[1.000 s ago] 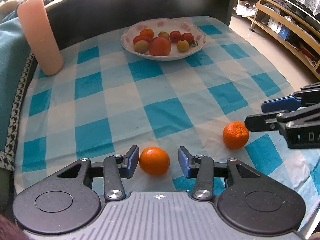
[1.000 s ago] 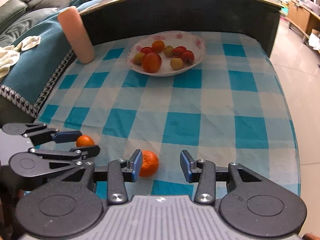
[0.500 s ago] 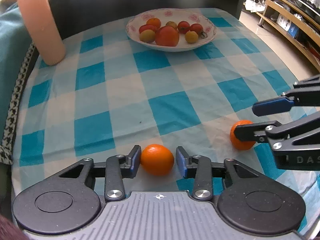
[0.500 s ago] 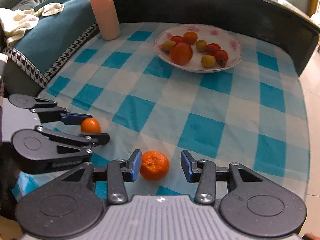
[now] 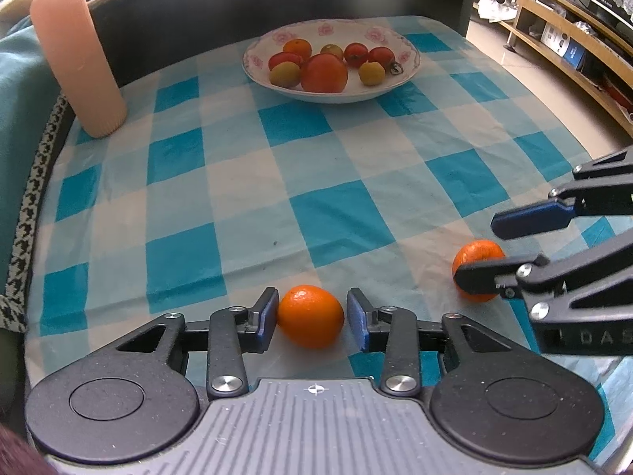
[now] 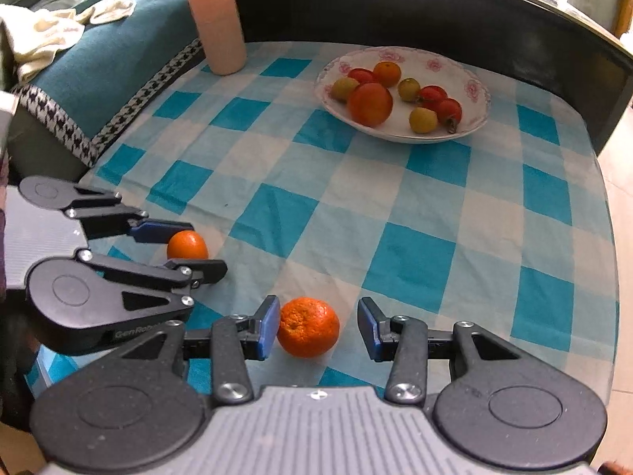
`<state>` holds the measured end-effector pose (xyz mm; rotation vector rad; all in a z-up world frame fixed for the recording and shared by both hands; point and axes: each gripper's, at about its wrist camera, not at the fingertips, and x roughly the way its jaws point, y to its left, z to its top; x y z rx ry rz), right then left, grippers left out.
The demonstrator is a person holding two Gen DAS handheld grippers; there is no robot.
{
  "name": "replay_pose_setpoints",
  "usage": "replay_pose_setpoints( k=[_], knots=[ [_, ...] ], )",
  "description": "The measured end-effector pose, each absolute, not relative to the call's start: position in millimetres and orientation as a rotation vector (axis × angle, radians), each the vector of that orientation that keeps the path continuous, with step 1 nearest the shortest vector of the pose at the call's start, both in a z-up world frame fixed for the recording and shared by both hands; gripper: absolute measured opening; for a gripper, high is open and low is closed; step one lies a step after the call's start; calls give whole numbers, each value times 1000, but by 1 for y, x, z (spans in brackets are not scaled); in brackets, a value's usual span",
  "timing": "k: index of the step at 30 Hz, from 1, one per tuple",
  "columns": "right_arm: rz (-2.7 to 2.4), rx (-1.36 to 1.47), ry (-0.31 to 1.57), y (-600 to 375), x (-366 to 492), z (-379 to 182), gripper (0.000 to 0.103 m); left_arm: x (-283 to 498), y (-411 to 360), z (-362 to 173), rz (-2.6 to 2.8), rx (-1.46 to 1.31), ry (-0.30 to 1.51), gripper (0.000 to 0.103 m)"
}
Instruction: Organize fruits
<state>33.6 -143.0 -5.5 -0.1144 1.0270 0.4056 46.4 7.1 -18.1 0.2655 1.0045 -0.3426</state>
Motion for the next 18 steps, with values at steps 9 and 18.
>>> replay_pose_setpoints(
  k=[9,18],
  knots=[
    [419,-110,1045,-146,34,-7,56,47,3,-17,-350,291,990,44],
    [426,-126,1074,-142,36,-13,56,49,3,-18,-352,287,993,45]
  ],
)
